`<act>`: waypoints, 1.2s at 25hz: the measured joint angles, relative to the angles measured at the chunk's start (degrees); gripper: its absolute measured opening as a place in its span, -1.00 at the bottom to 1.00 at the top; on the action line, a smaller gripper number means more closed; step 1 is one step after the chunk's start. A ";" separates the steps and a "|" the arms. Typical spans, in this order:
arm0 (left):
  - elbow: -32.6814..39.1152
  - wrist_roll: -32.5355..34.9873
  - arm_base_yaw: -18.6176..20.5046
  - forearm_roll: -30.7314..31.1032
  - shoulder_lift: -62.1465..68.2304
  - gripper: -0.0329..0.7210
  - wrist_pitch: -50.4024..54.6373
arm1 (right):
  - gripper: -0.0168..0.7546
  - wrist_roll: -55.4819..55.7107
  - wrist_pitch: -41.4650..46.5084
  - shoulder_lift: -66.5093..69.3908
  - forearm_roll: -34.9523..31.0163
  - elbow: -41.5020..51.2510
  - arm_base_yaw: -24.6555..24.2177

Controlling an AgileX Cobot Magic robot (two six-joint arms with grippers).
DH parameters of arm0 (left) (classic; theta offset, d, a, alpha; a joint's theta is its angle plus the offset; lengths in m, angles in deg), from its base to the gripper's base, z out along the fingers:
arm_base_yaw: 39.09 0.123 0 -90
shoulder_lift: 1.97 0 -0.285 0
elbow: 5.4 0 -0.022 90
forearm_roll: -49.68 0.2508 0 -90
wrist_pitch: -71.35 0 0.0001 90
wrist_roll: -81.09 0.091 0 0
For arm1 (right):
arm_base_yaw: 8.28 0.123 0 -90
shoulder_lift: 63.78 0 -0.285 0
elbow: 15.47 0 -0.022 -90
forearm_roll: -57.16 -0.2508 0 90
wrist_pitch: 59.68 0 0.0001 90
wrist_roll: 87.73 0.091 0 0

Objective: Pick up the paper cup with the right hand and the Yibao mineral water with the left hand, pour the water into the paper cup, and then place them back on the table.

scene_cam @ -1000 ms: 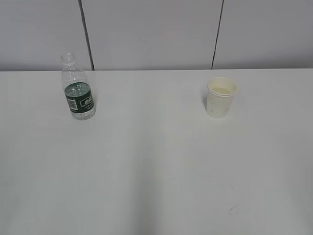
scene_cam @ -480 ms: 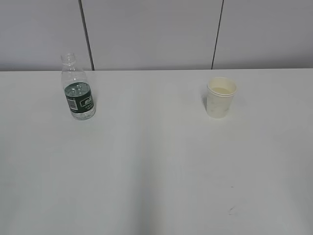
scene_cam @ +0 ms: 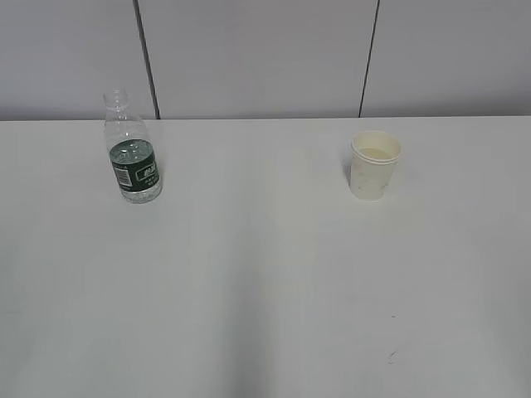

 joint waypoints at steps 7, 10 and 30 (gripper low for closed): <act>0.00 0.00 0.00 0.00 0.00 -0.26 0.00 | 0.56 0.00 0.00 0.00 0.00 0.00 0.00; 0.00 0.00 0.00 0.00 0.00 -0.26 0.00 | 0.56 0.00 0.00 0.00 0.00 0.00 0.00; 0.00 0.00 0.00 0.00 0.00 -0.26 0.00 | 0.56 0.00 0.00 0.00 0.00 0.00 0.00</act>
